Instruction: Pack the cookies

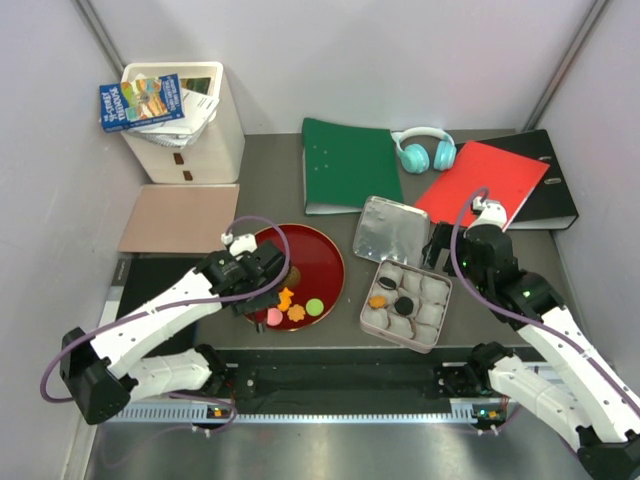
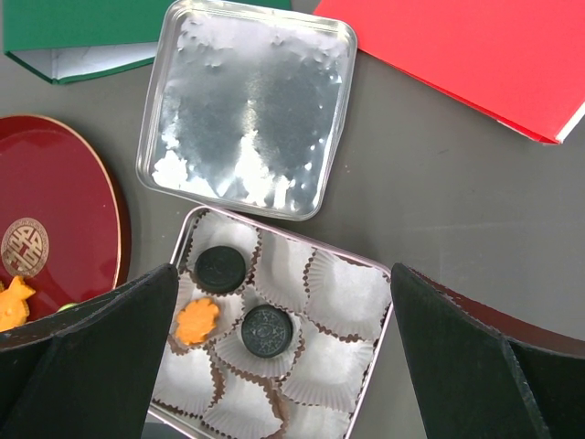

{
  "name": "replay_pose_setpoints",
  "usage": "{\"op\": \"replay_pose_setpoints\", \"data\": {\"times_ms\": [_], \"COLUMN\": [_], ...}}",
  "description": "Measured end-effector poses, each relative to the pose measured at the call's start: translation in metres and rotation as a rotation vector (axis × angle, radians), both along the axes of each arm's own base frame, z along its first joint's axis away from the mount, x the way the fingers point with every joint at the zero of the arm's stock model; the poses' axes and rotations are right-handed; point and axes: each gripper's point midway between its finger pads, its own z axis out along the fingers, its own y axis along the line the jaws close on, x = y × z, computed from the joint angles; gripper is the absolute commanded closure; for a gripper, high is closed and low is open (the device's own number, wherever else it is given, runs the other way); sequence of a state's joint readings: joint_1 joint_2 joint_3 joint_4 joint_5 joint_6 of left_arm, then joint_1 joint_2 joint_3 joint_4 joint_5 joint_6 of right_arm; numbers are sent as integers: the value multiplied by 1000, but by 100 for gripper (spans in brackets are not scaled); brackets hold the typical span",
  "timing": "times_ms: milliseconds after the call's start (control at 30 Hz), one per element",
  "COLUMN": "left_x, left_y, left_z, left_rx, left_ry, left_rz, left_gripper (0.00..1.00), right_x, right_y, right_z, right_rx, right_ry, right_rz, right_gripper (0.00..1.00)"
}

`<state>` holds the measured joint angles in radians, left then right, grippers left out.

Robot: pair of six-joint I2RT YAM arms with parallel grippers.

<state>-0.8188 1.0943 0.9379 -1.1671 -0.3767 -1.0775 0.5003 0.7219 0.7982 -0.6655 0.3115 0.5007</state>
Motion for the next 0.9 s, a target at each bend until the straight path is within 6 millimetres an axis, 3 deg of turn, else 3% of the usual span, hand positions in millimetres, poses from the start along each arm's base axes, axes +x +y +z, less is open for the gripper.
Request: {"op": "replay_pose_setpoints", "data": {"times_ms": [433,900], "left_x": [-21,-31], "left_y": [-27,-19], "left_z": [-1,-9], "left_rx": [-101,-120], "left_ry": [63,78], "left_rz": [-58,-21], "left_gripper": [43,41], "right_x": [-1,-2], "right_y": [3,6], "right_z": [0,-2], "right_rx": [3,17], "right_ry": [1,8], "right_rz": [12,21], "right_gripper": [1,1]}}
